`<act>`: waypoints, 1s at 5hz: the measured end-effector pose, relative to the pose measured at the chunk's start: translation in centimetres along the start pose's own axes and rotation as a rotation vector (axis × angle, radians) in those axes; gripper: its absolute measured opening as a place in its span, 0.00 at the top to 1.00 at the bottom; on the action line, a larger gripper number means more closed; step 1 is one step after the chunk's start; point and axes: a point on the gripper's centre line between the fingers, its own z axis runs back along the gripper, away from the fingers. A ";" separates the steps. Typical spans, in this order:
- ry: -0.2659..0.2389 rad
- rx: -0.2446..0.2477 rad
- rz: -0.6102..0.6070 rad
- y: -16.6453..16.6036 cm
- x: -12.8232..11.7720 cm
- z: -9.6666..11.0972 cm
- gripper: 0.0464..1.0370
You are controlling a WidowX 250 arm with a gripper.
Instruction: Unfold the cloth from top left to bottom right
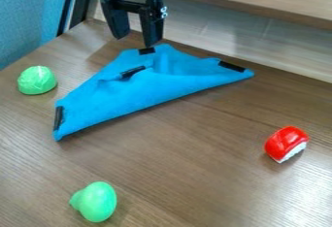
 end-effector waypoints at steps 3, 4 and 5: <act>0.019 0.016 0.003 1.4 2.1 -1.5 0.04; 0.021 0.042 0.027 3.4 2.8 -1.8 0.04; 0.038 0.071 0.034 5.4 3.3 -2.6 0.04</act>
